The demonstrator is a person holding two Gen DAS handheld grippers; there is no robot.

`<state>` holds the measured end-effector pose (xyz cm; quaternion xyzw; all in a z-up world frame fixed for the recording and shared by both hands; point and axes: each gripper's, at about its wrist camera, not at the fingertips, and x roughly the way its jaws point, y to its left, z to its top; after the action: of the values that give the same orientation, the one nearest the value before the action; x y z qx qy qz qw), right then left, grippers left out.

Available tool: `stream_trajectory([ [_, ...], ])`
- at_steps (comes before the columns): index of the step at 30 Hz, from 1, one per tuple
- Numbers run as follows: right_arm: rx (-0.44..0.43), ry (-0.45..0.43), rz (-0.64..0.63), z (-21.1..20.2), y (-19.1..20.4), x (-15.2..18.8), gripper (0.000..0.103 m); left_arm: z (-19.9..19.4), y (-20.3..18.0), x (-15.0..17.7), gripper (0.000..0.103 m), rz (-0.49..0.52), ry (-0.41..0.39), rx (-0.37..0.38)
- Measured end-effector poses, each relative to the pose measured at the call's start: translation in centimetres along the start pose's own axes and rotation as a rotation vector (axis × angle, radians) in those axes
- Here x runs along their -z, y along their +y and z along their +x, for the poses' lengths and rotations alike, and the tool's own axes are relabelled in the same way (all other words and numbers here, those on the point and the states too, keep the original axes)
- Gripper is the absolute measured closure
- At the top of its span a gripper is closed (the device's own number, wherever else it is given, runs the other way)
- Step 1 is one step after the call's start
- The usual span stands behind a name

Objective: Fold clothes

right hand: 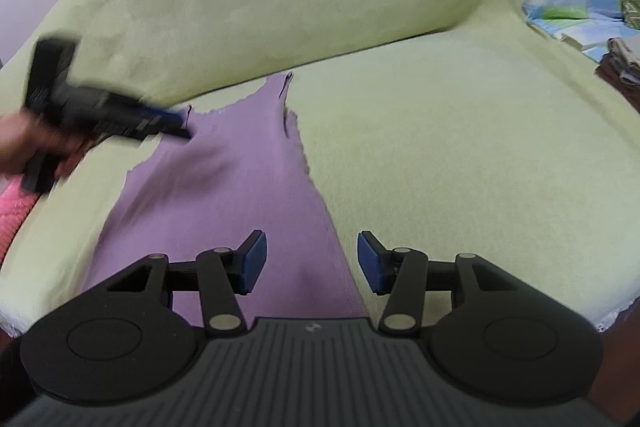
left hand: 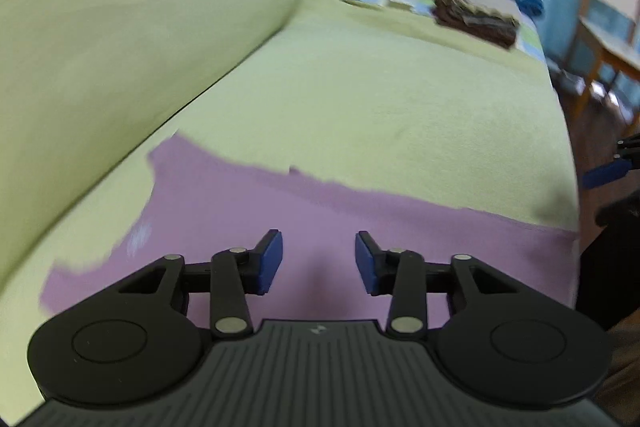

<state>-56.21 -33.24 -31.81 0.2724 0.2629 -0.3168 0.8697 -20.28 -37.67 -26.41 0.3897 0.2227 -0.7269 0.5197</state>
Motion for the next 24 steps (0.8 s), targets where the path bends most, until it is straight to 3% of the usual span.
stream_trajectory([
  [8, -0.023, 0.067, -0.001, 2.9, -1.9, 0.7, 0.058, 8.9, 5.2, -6.7, 0.103, 0.171, 0.109, 0.099],
  [10, -0.030, 0.080, -0.005, 3.4, -2.0, 1.0, 0.058, 10.8, 5.2, -7.5, 0.103, 0.255, 0.177, 0.118],
  [13, -0.035, 0.088, -0.017, 3.7, -2.2, 1.6, 0.058, 11.8, 4.8, -7.3, 0.102, 0.336, 0.252, 0.153],
  [19, -0.047, 0.090, -0.039, 3.1, -2.4, 2.5, 0.058, 10.7, 4.6, -7.1, 0.101, 0.369, 0.291, 0.183],
  [23, -0.048, 0.090, -0.031, 2.8, -2.9, 3.0, 0.057, 10.0, 4.8, -7.5, 0.066, 0.354, 0.296, 0.210],
  [24, -0.046, 0.090, -0.027, 2.7, -3.0, 3.1, 0.057, 10.1, 4.7, -7.6, 0.066, 0.357, 0.301, 0.214],
])
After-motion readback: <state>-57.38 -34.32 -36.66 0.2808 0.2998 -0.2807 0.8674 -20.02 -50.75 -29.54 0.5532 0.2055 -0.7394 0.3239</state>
